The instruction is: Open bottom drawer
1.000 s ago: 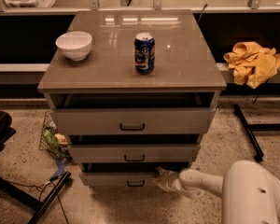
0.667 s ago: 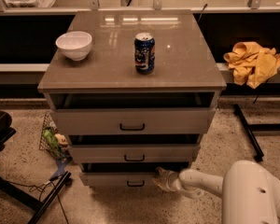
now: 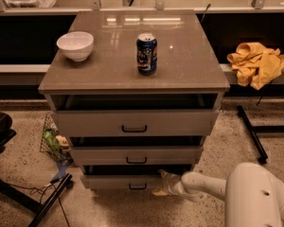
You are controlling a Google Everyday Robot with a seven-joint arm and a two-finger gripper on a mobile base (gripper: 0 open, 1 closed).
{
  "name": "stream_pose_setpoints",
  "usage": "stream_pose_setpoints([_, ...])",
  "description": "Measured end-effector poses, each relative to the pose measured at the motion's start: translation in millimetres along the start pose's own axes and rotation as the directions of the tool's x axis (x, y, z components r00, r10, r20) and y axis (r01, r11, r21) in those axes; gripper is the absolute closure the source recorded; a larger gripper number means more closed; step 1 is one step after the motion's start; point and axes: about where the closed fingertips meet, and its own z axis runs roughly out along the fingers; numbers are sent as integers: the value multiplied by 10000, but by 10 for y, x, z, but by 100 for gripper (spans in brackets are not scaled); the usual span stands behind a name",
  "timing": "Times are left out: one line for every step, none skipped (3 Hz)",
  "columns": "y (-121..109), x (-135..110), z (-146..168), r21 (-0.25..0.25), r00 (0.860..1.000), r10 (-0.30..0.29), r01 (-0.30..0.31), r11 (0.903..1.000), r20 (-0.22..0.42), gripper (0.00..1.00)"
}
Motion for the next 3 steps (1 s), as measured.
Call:
stream_pose_setpoints([12,-9,12,-21,10000,-1,1,10000,12,52])
stream_pose_setpoints([24,-19,24,-45,10000,-5,5,10000,25,75])
stream_pose_setpoints([27,-25,15,-57,10000,2,-2,10000,25,100])
